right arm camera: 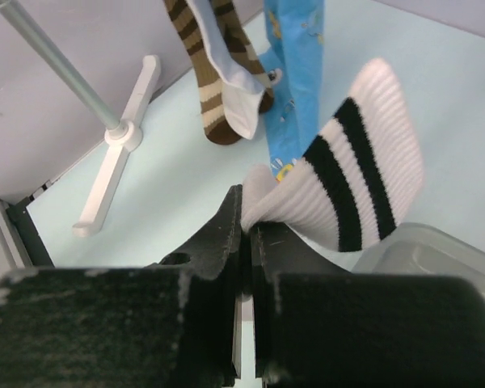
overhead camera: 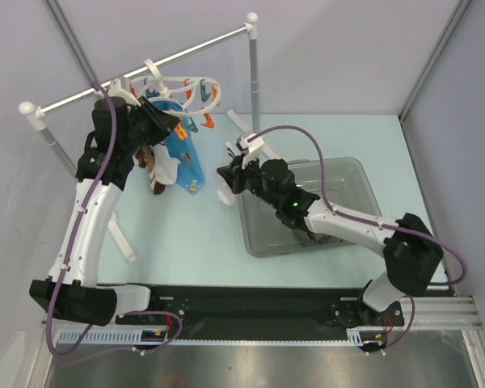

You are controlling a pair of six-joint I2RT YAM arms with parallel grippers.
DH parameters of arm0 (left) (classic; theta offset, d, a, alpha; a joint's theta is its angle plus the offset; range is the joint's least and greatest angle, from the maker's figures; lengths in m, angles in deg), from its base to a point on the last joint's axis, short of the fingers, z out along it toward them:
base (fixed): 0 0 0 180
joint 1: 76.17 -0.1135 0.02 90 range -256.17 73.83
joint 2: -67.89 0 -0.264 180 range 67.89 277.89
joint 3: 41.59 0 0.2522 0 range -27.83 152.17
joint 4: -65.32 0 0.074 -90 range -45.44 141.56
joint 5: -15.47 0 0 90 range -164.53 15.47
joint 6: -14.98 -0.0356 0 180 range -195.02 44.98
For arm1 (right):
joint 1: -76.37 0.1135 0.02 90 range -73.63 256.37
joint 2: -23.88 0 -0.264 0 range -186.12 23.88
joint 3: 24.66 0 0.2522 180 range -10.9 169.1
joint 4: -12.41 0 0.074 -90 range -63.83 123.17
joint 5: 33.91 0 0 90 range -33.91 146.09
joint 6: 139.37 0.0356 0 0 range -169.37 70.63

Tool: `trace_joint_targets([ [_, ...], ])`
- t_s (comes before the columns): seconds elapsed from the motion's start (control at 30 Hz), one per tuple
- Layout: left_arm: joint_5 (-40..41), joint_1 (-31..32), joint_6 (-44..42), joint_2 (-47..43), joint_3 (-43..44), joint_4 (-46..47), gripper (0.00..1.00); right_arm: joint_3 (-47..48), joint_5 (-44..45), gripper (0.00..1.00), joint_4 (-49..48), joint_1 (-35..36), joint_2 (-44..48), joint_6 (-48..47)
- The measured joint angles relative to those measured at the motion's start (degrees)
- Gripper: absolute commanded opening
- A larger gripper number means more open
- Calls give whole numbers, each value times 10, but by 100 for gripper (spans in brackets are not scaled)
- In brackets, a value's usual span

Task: Remove the socks clipped to the hanger

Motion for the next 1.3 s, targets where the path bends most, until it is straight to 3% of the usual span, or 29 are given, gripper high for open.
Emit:
trace_joint_targets([
  [0.03,0,0,0,0,0,0,22,0,9,0,21,0,16,3],
  [0.13,-3,0,0,0,0,0,31,1,47,0,99,-2,73,16],
  [0.37,-17,0,0,0,0,0,45,-14,153,3,373,-88,198,88],
  [0.53,-34,0,2,0,0,10,52,-106,216,29,483,-97,272,156],
  [0.57,-36,0,3,0,0,12,52,-120,228,40,497,-98,274,166],
  [0.73,-45,0,4,-3,0,13,55,-130,277,64,555,-111,253,192],
  [0.77,-45,0,4,-4,0,13,55,-127,280,73,556,-110,254,191],
  [0.87,-46,0,4,-9,0,13,55,-116,280,80,518,-88,264,170],
  [1.07,-58,0,6,-13,0,17,55,-116,203,82,277,-9,247,79],
  [1.2,-64,0,9,-14,0,20,56,-110,101,82,86,7,132,13],
  [1.3,-71,0,9,-14,0,21,56,-73,36,82,3,14,22,-25],
])
